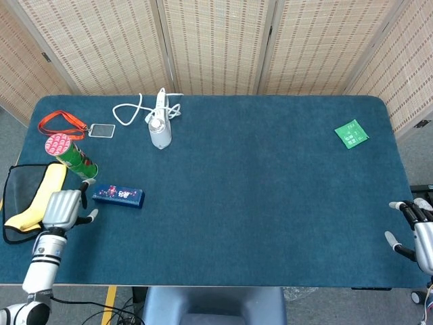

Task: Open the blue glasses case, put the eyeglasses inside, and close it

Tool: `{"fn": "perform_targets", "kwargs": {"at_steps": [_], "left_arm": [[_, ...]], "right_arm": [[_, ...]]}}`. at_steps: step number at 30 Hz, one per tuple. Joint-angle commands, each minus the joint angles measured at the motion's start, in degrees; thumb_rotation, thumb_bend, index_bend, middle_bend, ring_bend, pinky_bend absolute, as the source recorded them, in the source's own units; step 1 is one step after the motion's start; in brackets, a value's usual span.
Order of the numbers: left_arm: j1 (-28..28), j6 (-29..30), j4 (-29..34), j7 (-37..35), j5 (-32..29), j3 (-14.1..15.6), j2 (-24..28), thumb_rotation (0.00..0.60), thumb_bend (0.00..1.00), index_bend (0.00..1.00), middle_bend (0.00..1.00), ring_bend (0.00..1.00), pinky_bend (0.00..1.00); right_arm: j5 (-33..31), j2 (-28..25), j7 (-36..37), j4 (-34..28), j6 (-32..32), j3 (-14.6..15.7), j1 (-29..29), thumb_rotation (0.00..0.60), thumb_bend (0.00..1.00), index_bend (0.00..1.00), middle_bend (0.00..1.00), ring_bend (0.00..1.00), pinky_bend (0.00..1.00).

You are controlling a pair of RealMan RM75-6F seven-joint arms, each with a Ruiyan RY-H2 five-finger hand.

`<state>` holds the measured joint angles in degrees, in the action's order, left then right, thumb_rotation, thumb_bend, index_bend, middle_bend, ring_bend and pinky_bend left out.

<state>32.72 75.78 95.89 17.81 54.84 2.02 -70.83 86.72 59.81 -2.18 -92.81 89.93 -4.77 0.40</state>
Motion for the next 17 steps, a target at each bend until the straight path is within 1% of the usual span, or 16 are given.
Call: {"fn": "perform_targets", "kwargs": {"at_steps": [1,4,9,11,15,17], "left_arm": [[-4.4,6.2,0.8,-0.6,3.1,0.6,1.1,0.6,0.32,0.22,0.53,0.48,0.55],[-7.5,9.5,0.9,-1.9,5.3,0.8,1.3,0.6,0.32,0.23,0.51,0.44,0.51],[-11.1,11.4,1.2,-2.2,8.5,1.9,2.7,0.6,0.32,0.23,0.49,0.44,0.48],[-12.3,12.6,0.2,-3.4,10.2,1.7,2.1,0.6,0.32,0.23,0.48,0.44,0.47],[-14.4,13.1,-3.0,-8.1,14.1,1.5,1.1,0.6,0.32,0.23,0.47,0.43,0.47],[-15.2,13.6,-4.4,-9.0,15.3,1.2,0.6,0.6,0.32,0.24,0.47,0.43,0.47]], "right_arm": [[-0.7,-1.1,0.6,-1.0,-1.9,0.4,0.4,0.6,0.24,0.27,0.34,0.37,0.38],[-0.9,-1.1,0.5,-1.2,-2.3,0.2,0.8,0.6,0.24,0.27,0.34,0.35,0.38],[0.8,-0.6,2.1,-0.7,-1.7,0.0,1.4,0.6,0.25,0.27,0.37,0.35,0.38],[1.3,-0.4,2.1,-0.7,-1.4,-0.2,1.7,0.6,0.25,0.27,0.37,0.35,0.38],[1.3,-0.2,1.1,-1.0,-1.4,-0.2,1.9,0.6,0.25,0.27,0.38,0.35,0.38],[1.0,-0.1,0.5,-1.2,-1.3,-0.2,1.7,0.6,0.25,0.27,0.38,0.35,0.38]]}}
